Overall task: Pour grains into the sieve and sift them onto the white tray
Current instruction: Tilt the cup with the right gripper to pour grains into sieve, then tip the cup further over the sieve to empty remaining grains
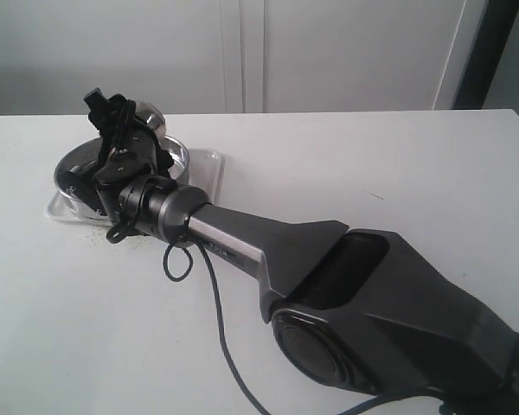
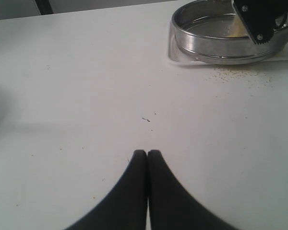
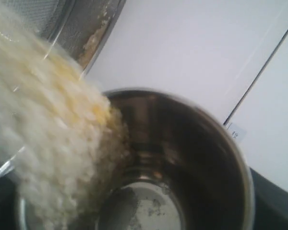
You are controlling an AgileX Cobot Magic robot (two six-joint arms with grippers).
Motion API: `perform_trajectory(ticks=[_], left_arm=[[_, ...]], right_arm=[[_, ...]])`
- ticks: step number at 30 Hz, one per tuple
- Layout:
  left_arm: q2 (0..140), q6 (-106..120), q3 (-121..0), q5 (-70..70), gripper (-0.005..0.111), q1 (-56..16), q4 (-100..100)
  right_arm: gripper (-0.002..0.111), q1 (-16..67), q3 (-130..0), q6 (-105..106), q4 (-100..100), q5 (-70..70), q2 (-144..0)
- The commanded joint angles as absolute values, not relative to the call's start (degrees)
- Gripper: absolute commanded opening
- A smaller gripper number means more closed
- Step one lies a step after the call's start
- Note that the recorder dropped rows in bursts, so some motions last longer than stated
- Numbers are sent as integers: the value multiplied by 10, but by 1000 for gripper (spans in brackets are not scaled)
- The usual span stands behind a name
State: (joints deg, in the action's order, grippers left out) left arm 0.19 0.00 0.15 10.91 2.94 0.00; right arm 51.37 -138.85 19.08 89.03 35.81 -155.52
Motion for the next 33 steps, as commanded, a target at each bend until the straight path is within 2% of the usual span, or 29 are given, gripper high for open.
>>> perform_trajectory(ticks=[1,33], left_arm=[[0,0,0,108,0,27,0],[0,0,0,108,0,27,0]], right_arm=[[0,510,-1392,193,931,352,-1553],[0,506,-1392,267,962,327,-1529]])
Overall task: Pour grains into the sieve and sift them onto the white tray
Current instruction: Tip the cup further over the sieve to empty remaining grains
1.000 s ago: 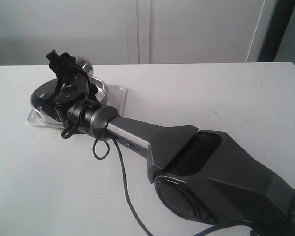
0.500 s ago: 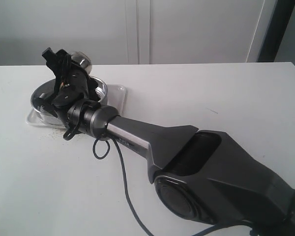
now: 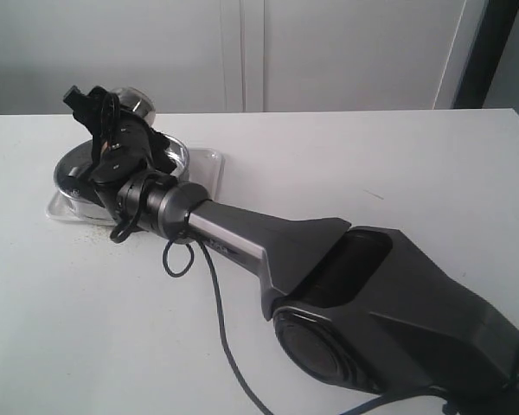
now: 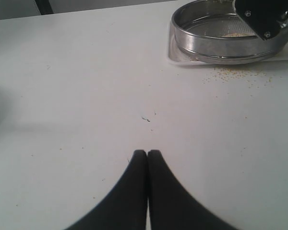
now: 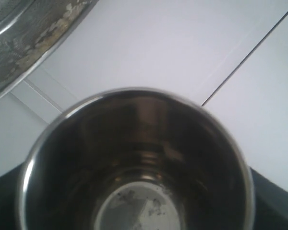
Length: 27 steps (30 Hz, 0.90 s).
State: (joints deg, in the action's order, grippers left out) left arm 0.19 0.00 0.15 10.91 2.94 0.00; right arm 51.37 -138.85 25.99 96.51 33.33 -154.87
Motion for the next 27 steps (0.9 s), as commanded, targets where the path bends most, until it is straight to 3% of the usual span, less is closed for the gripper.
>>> perform_trajectory(ticks=[1,18,22,25,27], left_arm=[[0,0,0,108,0,27,0],[0,0,0,108,0,27,0],[0,0,0,108,0,27,0],[0,0,0,108,0,27,0],[0,0,0,108,0,27,0]], right_arm=[[0,506,-1392,267,961,327,-1528],[0,514,-1387,293,905,317,-1518],[0,523,-1386,309,928,379,-1518],[0,519,-1386,268,919,332,-1518],[0,531,-1386,285,936,397,-1518]])
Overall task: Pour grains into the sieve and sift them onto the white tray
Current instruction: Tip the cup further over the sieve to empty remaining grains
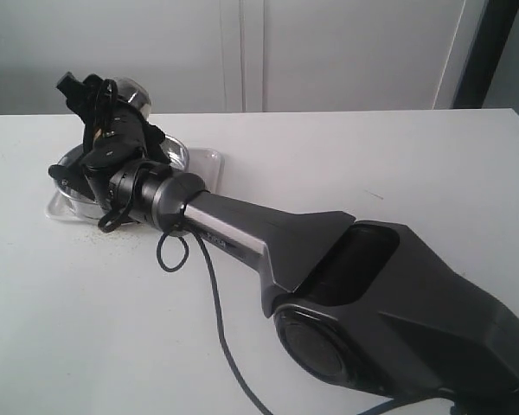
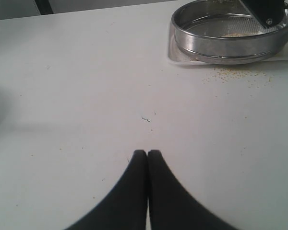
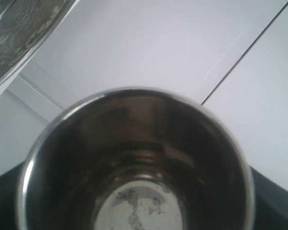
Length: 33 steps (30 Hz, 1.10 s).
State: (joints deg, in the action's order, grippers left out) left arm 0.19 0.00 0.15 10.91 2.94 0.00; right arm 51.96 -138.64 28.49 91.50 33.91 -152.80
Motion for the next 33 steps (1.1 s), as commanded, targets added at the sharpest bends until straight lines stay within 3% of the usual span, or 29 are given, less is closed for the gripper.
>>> perform_trajectory(ticks=[1,3,5,14,24,33], left_arm=[[0,0,0,108,0,27,0],[0,0,0,108,0,27,0],[0,0,0,108,0,27,0],[0,0,0,108,0,27,0],[0,0,0,108,0,27,0],[0,0,0,108,0,27,0]], right_arm=[[0,533,-1386,252,942,387,-1518],[0,521,-1386,215,922,335,-1517],[0,533,-1386,234,934,394,-1517],[0,522,-1386,196,917,362,-1516],[0,532,-1387,-90,906,374,-1505],[0,532,-1387,-281,754,363,-1474]])
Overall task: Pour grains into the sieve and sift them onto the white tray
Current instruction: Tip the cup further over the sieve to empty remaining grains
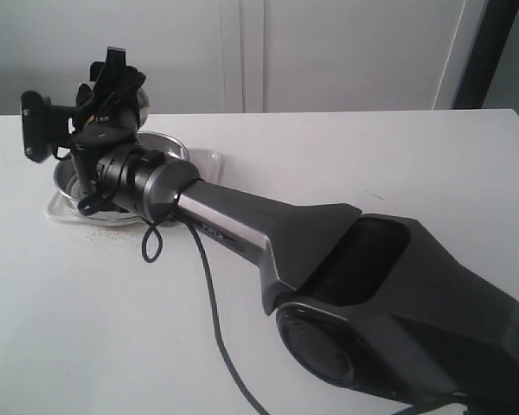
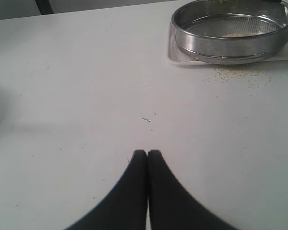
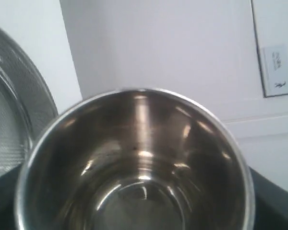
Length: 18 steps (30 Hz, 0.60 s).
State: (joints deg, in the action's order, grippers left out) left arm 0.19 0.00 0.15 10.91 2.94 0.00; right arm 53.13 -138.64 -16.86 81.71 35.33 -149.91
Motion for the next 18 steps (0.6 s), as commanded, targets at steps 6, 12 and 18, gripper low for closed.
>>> perform_trajectory(ticks=[6,12,18], left_arm=[[0,0,0,108,0,27,0],[0,0,0,108,0,27,0],[0,0,0,108,0,27,0]], right_arm=[[0,532,-1387,-317,606,379,-1439],[0,532,-1385,-271,391,398,-1400],[0,550,-1313,-289,361,368,-1354]])
